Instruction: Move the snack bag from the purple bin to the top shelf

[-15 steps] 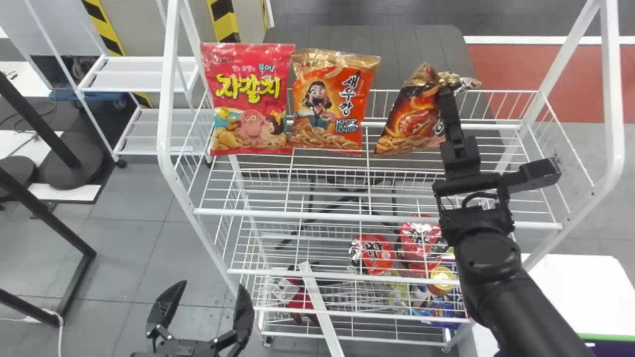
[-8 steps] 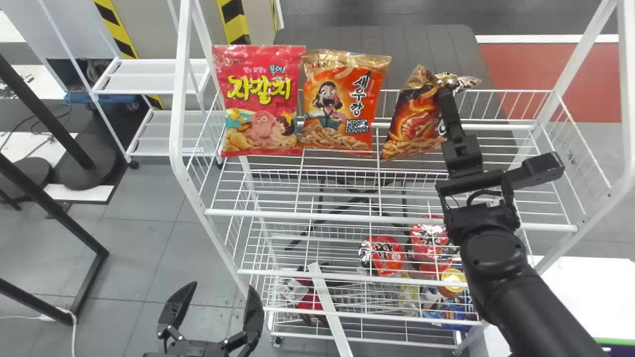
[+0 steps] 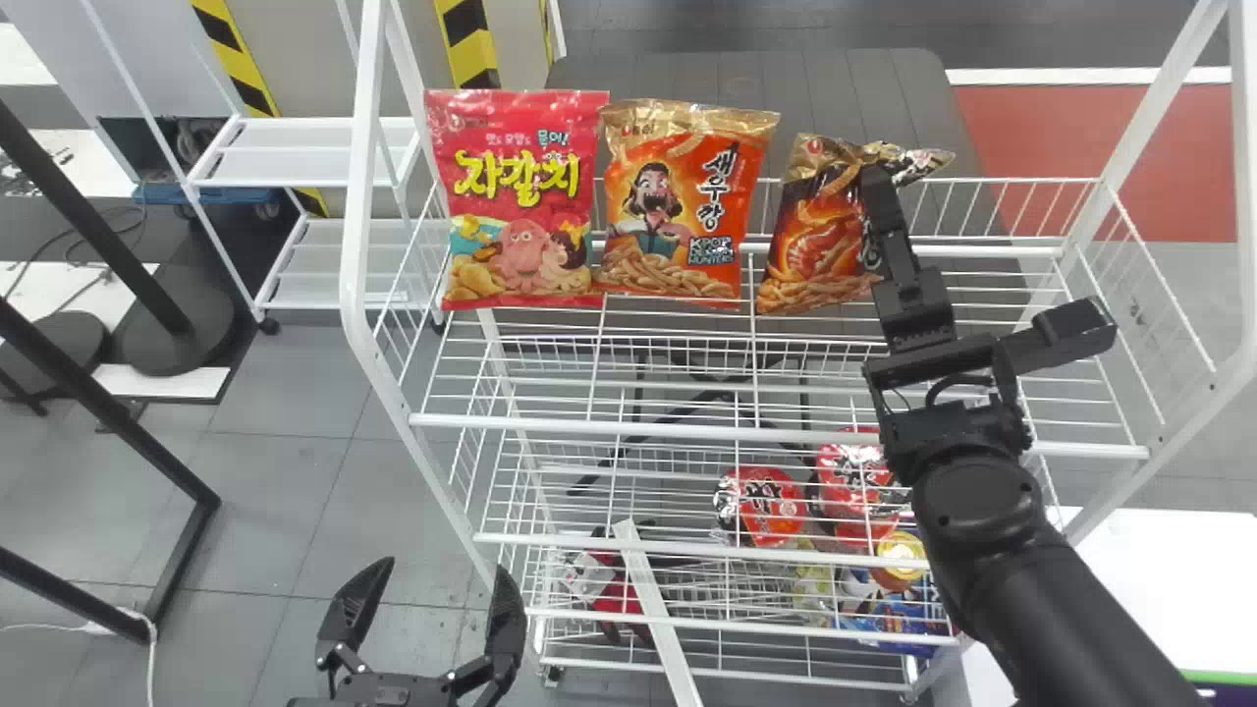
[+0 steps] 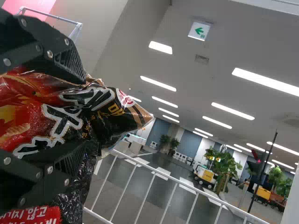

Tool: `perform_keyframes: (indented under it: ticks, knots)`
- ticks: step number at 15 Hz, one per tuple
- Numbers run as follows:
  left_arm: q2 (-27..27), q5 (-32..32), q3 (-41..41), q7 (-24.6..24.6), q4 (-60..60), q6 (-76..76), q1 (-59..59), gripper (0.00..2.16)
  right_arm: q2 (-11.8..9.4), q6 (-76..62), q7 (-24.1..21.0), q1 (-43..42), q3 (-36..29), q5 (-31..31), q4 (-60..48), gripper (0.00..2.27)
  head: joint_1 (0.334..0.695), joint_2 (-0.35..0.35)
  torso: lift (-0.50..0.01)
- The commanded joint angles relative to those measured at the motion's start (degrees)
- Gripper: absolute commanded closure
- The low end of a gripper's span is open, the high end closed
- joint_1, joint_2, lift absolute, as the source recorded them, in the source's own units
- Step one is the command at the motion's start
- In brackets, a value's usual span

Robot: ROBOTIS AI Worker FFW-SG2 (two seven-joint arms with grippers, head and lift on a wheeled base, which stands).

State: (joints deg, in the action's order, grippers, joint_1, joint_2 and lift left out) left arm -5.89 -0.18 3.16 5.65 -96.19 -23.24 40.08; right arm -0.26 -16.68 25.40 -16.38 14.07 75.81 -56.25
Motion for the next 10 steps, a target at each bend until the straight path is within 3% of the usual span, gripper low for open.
perform_keyframes:
  ticks: [1,10]
  knots:
    - [0.0,0.0,0.0,0.1,0.0,0.0,0.0,0.08,0.3,-0.2,0.0,0.0,-0.2,0.0,-0.1,0.05,0.695,0.087,0.0]
    - [0.0,0.0,-0.1,0.1,-0.1,-0.4,0.3,0.08,0.3,-0.4,-0.4,1.9,-0.9,-0.2,-2.8,0.05,0.695,0.079,0.0]
